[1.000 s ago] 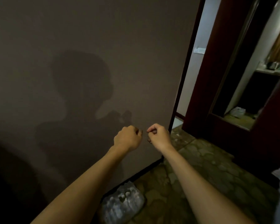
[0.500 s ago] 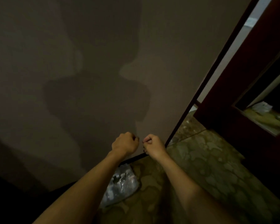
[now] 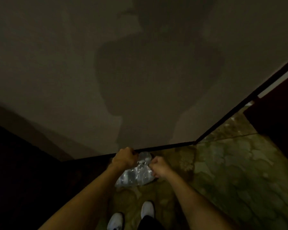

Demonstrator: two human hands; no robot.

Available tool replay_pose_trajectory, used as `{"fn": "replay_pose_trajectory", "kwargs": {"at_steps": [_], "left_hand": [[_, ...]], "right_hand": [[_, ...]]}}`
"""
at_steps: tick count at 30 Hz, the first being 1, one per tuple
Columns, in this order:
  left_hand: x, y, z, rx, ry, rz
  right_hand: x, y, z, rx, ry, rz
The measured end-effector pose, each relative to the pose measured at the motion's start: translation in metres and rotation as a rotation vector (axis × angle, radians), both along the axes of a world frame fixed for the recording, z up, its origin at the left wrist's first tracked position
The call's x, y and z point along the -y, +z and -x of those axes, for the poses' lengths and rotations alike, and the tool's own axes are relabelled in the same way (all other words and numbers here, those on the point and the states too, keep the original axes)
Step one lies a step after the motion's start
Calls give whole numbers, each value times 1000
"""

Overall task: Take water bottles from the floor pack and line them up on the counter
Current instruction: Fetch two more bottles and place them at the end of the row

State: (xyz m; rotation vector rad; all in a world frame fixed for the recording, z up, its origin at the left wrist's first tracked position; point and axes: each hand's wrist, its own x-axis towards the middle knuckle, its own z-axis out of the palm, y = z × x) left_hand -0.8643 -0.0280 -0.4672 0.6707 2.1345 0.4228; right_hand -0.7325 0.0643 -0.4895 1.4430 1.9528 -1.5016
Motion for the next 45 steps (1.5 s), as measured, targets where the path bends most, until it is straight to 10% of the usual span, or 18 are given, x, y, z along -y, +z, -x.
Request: {"fn": "replay_pose_trajectory", "kwargs": {"at_steps": [16, 34, 45], "left_hand": [[-30, -133, -22, 133, 57, 137], [-67, -463, 16, 165, 136, 70], [-105, -591, 22, 191, 80, 58]], "right_hand": [[-43, -132, 9, 159, 123, 49], [-68, -460, 73, 132, 192, 34], [-88, -564, 86, 146, 259, -66]]}}
